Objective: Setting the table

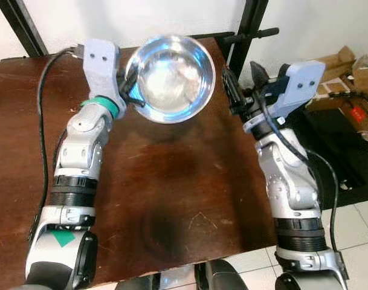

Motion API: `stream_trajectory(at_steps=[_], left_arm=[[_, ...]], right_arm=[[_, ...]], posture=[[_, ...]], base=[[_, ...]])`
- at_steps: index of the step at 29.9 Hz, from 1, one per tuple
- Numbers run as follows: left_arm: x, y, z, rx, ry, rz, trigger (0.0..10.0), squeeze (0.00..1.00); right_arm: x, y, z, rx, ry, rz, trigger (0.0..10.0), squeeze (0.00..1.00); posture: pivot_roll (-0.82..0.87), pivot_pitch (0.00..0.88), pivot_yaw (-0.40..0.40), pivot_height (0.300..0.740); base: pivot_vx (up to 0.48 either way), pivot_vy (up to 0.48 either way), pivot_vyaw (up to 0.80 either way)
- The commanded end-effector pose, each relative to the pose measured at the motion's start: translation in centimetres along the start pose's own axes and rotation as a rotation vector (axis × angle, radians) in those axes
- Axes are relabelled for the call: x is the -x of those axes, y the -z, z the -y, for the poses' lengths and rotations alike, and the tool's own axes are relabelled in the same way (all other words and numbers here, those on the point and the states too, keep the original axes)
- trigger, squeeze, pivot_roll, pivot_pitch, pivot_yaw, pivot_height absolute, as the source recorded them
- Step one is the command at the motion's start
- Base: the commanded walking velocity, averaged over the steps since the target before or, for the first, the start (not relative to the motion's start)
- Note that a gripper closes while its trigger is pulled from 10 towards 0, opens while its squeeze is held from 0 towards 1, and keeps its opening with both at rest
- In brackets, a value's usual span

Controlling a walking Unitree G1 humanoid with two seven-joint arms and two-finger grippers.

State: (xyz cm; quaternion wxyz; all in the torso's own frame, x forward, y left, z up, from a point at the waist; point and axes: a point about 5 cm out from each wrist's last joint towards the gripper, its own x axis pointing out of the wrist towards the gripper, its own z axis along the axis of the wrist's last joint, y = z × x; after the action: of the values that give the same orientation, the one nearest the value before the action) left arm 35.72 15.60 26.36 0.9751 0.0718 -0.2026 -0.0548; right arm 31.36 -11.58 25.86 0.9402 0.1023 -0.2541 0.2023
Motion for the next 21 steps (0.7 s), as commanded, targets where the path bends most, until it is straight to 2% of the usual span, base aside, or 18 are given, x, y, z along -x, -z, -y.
stream_trajectory(at_steps=[1, 3, 5, 7, 9, 10, 12, 18, 19, 21], left_arm=[[0.1, -3.1, -0.1, -0.096, -0.041, 0.174, 10.0, 0.00], [0.2, -4.7, -0.1, -0.154, -0.084, 0.256, 10.0, 0.00], [0.3, -5.3, -0.1, -0.170, -0.097, 0.285, 10.0, 0.00], [0.4, -7.0, 0.3, -0.207, -0.126, 0.365, 10.0, 0.00], [0.4, -8.7, 0.9, -0.240, -0.139, 0.444, 10.0, 0.00], [0.4, -8.7, 0.9, -0.240, -0.139, 0.444, 10.0, 0.00], [0.4, -9.8, 1.8, -0.258, -0.154, 0.510, 10.0, 0.00], [0.5, -10.7, 2.2, -0.266, -0.187, 0.569, 10.0, 0.00], [0.6, -11.4, 2.2, -0.250, -0.182, 0.593, 10.0, 0.00], [0.6, -11.7, 2.3, -0.244, -0.179, 0.601, 10.0, 0.00]], right_arm=[[-0.8, -1.9, -1.1, -0.041, -0.064, 0.073, 10.0, 0.00], [-1.6, -3.4, -1.8, -0.018, -0.097, 0.131, 10.0, 0.00], [-1.9, -4.0, -2.0, -0.007, -0.108, 0.151, 10.0, 0.00], [-2.6, -5.3, -2.5, 0.023, -0.139, 0.202, 10.0, 0.00], [-3.2, -6.6, -3.3, 0.060, -0.172, 0.250, 10.0, 0.00], [-3.2, -6.6, -3.3, 0.060, -0.172, 0.250, 10.0, 0.00], [-3.5, -7.4, -3.9, 0.079, -0.206, 0.276, 10.0, 0.00], [-3.5, -7.0, -3.9, 0.092, -0.210, 0.239, 10.0, 0.00], [-3.4, -5.8, -2.6, 0.097, -0.131, 0.196, 10.0, 0.00], [-3.4, -5.4, -2.1, 0.096, -0.096, 0.182, 10.0, 0.00]], posture=[[0.00, 0.011, 0.039, 0.740], [0.00, 0.010, 0.038, 0.740], [0.00, 0.012, 0.036, 0.740], [0.00, 0.012, 0.035, 0.740], [0.00, 0.013, 0.034, 0.740], [0.00, 0.013, 0.034, 0.740], [0.00, 0.011, 0.029, 0.740], [0.00, 0.007, 0.024, 0.740], [0.00, 0.008, 0.027, 0.740], [0.00, 0.008, 0.029, 0.740]], base=[[0.000, 0.000, 0.00], [0.000, 0.000, 0.00], [0.000, 0.000, 0.00], [0.000, 0.000, 0.00], [0.000, 0.000, 0.00], [0.000, 0.000, 0.00], [0.000, 0.000, 0.00], [0.000, 0.000, 0.00], [0.000, 0.000, 0.00], [0.000, 0.000, 0.00]])
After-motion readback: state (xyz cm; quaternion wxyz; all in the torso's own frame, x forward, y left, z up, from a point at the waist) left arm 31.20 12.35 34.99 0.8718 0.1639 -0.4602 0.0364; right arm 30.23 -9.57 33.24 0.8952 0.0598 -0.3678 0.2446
